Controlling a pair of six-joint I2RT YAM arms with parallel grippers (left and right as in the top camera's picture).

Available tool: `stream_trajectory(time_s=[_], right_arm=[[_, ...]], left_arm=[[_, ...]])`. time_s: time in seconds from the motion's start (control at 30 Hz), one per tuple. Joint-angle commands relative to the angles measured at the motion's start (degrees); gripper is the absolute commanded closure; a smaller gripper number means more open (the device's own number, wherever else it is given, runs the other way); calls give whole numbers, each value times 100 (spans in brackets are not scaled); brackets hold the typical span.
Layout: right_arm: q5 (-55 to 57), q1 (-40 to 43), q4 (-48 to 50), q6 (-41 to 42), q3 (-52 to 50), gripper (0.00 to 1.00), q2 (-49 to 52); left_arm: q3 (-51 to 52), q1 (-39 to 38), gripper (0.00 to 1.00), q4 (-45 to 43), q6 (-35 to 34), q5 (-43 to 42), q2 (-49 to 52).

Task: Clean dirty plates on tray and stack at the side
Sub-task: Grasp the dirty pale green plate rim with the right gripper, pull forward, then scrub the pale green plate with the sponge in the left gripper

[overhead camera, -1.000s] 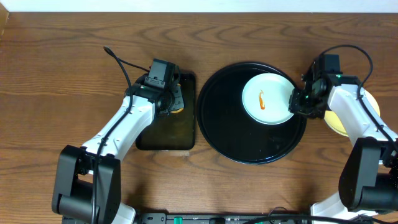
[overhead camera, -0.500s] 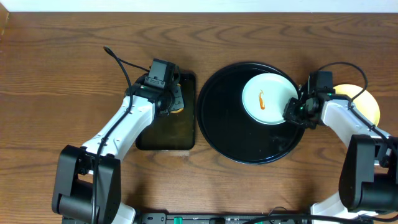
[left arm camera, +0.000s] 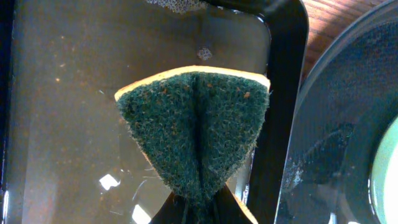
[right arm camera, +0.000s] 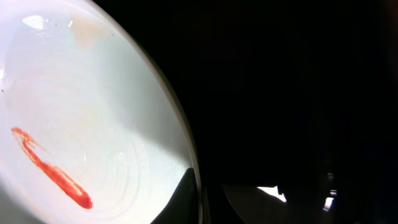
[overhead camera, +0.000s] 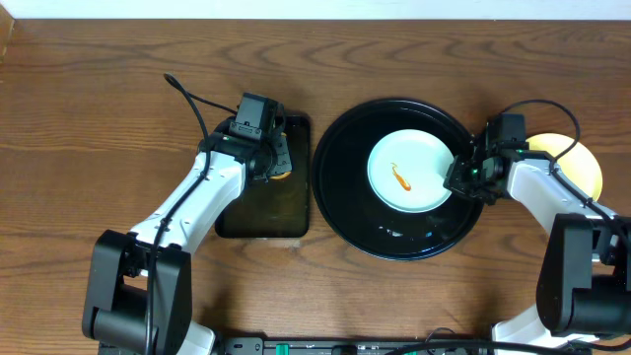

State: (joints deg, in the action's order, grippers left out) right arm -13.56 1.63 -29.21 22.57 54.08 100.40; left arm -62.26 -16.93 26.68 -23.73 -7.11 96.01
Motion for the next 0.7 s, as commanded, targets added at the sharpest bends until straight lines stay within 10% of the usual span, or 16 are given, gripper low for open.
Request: stream_trajectory(time_s=[0.0,0.43,0.67], right_arm=[[-37,-271,-17,-37,-59,99,17],[28,-1154,162,-26,-59,99,17],[24,-1346,160,-28,-59,99,17]], left_arm=[[28,11,92,7,76,68,-52],[28,-1139,92,-894,87,-741,-46],[28,-1928,92,-1602,-1036,-529,341]])
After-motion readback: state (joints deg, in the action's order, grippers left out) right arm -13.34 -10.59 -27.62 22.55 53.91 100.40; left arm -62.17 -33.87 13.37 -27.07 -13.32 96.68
